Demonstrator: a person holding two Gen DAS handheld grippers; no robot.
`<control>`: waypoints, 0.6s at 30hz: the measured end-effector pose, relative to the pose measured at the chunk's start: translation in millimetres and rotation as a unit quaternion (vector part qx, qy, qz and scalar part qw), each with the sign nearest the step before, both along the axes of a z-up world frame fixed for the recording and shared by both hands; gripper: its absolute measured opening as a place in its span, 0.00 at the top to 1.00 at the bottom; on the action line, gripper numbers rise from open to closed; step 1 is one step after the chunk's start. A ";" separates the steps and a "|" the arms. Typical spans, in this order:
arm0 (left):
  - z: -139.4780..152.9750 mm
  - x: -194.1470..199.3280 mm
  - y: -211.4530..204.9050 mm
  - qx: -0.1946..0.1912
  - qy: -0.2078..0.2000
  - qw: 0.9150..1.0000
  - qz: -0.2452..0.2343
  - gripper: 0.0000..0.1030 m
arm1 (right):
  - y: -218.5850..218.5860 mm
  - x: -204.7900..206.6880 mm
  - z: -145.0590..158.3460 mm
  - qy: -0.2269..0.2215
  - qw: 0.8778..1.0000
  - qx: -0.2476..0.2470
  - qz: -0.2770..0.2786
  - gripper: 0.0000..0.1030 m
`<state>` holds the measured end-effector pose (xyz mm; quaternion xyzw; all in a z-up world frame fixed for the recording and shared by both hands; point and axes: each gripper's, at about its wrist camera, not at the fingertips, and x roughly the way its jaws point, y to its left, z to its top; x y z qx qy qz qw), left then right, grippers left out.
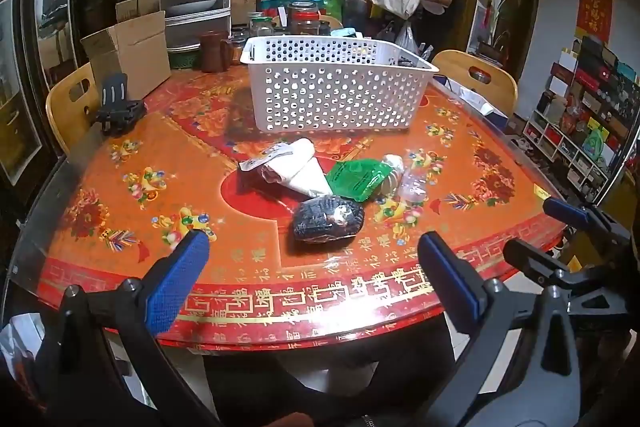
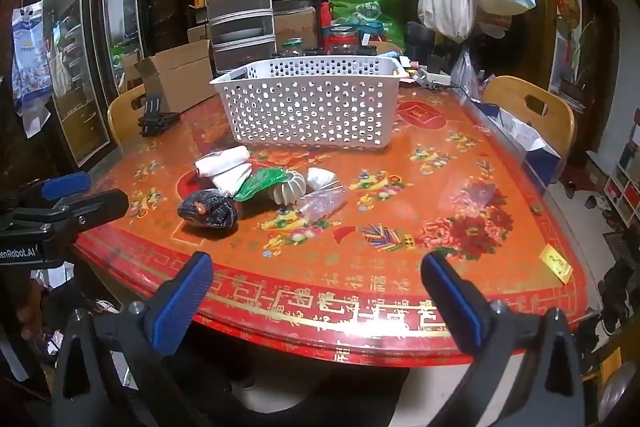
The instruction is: Organize soft objects
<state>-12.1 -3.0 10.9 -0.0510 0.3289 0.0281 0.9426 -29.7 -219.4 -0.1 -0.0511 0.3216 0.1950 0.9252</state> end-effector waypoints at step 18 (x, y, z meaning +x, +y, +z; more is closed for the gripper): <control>1.0 -4.2 0.0 0.003 -0.003 1.000 0.001 0.00 | -0.9 0.9 -1.9 0.007 1.000 0.005 0.000 0.00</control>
